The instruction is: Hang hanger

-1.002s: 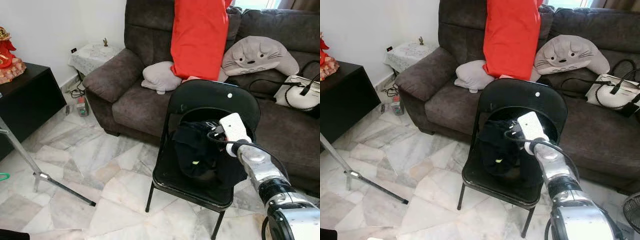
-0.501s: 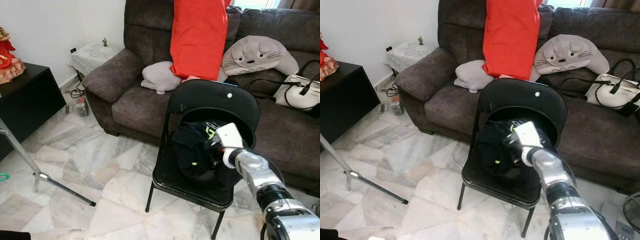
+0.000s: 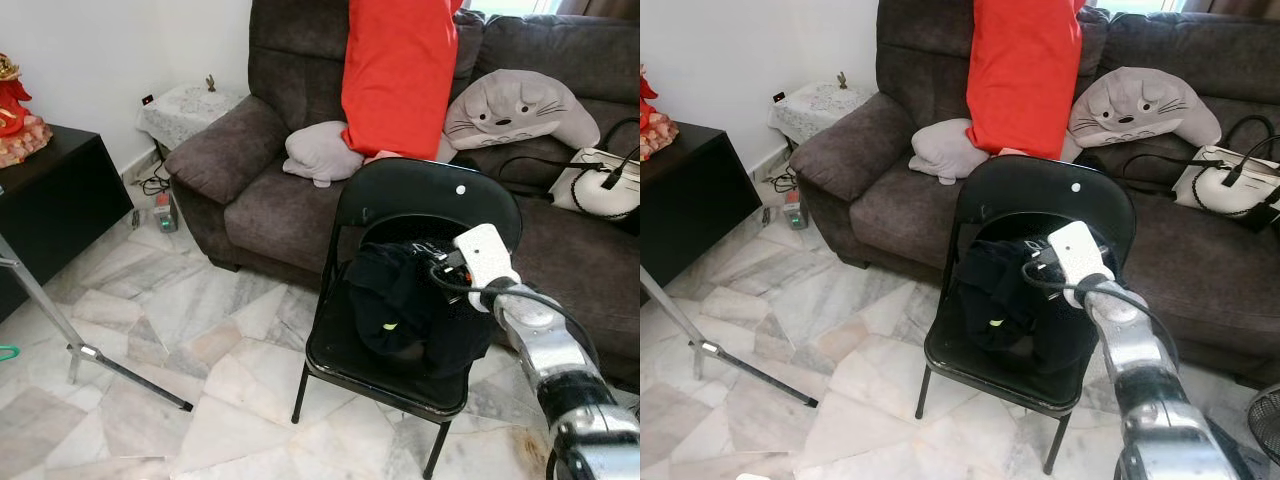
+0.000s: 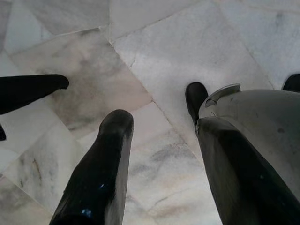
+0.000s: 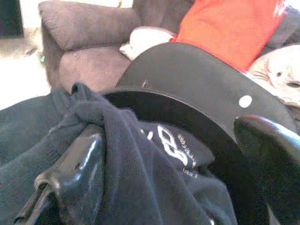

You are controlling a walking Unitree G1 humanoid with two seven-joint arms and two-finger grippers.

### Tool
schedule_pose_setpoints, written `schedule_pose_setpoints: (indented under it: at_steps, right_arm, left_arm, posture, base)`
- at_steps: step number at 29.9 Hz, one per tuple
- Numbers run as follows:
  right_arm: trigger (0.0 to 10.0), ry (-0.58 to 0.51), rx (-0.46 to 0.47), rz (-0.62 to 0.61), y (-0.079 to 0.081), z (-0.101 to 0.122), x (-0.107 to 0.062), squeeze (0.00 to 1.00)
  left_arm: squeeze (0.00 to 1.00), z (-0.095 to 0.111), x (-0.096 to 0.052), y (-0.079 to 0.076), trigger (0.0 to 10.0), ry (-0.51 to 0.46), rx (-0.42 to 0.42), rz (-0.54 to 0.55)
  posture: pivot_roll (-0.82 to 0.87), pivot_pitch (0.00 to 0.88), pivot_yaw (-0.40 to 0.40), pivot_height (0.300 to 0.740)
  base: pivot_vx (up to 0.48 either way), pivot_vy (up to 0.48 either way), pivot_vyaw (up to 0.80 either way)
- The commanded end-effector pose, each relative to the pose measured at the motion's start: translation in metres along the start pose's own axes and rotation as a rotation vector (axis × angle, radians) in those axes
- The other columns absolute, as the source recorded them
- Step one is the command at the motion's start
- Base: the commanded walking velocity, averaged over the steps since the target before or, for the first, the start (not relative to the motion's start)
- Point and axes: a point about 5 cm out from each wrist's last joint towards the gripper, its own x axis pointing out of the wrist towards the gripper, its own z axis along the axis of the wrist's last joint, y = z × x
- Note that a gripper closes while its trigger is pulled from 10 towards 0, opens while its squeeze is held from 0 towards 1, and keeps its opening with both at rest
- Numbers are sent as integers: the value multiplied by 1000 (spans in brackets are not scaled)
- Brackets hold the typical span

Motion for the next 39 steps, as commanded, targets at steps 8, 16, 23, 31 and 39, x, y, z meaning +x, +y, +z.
schedule_pose_setpoints:
  at_steps: [8, 16, 23, 31, 39]
  right_arm:
    - [10000, 160, 188, 35, 14, -30, -16, 0]
    - [10000, 312, 193, 121, 42, -54, -24, 0]
    - [10000, 66, 26, -4, 37, -20, -31, 0]
    - [10000, 70, -79, -197, 57, -36, -71, 0]
    - [10000, 183, -334, -197, 86, -77, -93, 0]
  left_arm:
    - [0, -9, -2, 1, 10000, 42, 5, -11]
    - [0, -9, -2, 1, 10000, 42, -1, -13]
    - [0, -10, -2, 2, 10000, 46, -1, -6]
    - [0, -12, -3, 1, 10000, 49, 0, -14]
    - [0, -13, -3, 1, 10000, 48, 6, -19]
  posture:
    - [0, 93, 24, 740]
    - [11, 88, 23, 740]
    - [14, 86, 16, 740]
    - [10, 76, 3, 740]
    - [3, 75, 3, 740]
  base:
    - [0, 0, 0]
    - [0, 0, 0]
    - [0, 0, 0]
    - [0, 0, 0]
    - [0, 0, 0]
